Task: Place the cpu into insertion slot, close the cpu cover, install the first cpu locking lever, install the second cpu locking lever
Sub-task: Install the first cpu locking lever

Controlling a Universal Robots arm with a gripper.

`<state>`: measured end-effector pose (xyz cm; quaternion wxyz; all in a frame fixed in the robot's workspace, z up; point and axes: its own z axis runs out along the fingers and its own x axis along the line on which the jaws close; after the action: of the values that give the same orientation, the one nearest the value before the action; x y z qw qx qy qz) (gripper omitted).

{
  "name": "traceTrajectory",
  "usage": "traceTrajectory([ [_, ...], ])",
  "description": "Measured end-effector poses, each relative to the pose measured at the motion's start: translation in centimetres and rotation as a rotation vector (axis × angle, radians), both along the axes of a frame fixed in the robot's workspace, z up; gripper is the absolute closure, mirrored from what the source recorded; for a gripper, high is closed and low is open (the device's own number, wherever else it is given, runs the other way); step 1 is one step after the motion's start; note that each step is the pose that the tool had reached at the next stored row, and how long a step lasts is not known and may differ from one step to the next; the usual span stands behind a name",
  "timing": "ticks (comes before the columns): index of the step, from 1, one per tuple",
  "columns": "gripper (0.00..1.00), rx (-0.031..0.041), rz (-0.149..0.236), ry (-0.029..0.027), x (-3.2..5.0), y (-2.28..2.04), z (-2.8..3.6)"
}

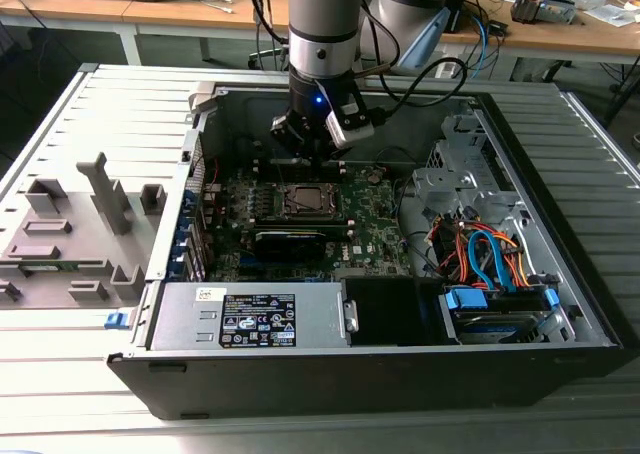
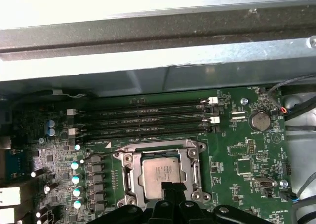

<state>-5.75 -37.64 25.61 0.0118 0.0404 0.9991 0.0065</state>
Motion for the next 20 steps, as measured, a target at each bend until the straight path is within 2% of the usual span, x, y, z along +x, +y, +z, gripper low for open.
traceTrajectory([
  [9, 0.89, -0.0001, 0.000, -0.0046, 0.00, 0.00, 0.01],
  [20, 0.89, -0.0002, 0.000, -0.0047, -0.01, 0.00, 0.32],
])
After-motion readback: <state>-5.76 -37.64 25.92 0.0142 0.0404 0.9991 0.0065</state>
